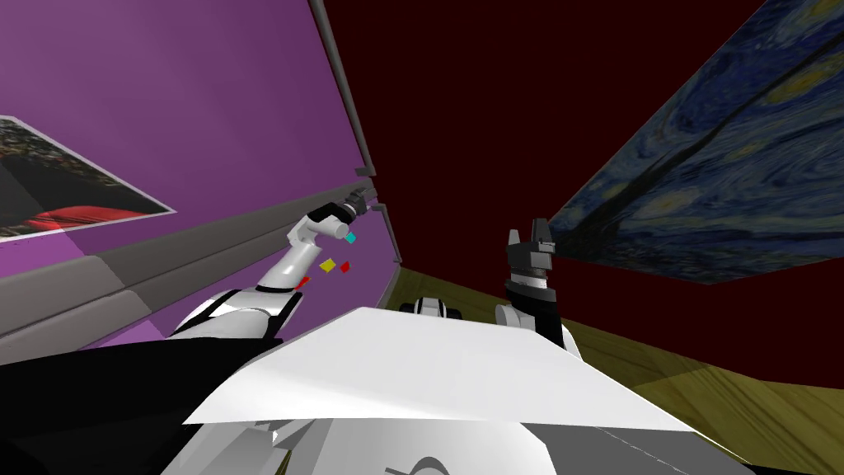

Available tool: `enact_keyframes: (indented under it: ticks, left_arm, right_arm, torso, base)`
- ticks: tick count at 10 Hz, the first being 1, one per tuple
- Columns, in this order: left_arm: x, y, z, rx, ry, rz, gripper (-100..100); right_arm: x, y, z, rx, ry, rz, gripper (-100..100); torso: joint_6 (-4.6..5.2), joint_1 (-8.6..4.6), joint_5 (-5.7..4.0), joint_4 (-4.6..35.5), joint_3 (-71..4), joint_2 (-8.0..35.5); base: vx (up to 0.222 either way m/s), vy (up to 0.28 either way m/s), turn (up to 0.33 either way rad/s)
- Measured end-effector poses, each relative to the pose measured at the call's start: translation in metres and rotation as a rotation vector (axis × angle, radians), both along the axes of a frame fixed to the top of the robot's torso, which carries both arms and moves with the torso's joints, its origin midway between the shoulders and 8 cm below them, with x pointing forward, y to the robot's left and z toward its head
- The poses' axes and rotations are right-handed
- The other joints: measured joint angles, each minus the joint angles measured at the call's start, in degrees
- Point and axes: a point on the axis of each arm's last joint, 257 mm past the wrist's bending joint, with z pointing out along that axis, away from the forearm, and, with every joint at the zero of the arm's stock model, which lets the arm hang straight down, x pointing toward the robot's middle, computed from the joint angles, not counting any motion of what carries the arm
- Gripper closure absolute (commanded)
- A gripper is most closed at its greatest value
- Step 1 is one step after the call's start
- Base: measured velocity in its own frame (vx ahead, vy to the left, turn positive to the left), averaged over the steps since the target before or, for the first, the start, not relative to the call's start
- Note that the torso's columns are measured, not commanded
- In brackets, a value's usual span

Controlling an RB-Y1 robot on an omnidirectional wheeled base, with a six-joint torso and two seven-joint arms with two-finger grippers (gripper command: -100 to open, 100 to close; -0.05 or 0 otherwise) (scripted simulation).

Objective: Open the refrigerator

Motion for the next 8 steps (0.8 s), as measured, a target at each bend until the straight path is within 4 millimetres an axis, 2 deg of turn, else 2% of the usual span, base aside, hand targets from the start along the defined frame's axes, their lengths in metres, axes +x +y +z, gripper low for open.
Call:
enact_keyframes:
  ticks: [2,4,8]
  left_arm:
    - [0.009,0.027,0.016,-0.007,0.035,0.046,-100]
    - [0.011,0.048,0.023,-0.006,0.066,0.084,-100]
    - [0.011,0.088,0.054,-0.024,0.110,0.158,-100]
  right_arm:
    - [0.000,0.000,0.000,0.000,0.000,0.000,0]
    - [0.000,0.000,0.000,0.000,0.000,0.000,0]
    - [0.000,0.000,0.000,0.000,0.000,0.000,0]
  torso:
    - [0.00,-0.04,-0.01,-0.03,-0.06,-0.09]
    - [0.00,0.05,0.02,0.00,0.01,0.01]
    - [-0.01,0.04,0.01,-0.01,-0.05,-0.07]
  base:
    - [0.044,-0.043,-0.082]
    - [0.029,-0.033,-0.080]
    - [0.024,-0.032,-0.070]
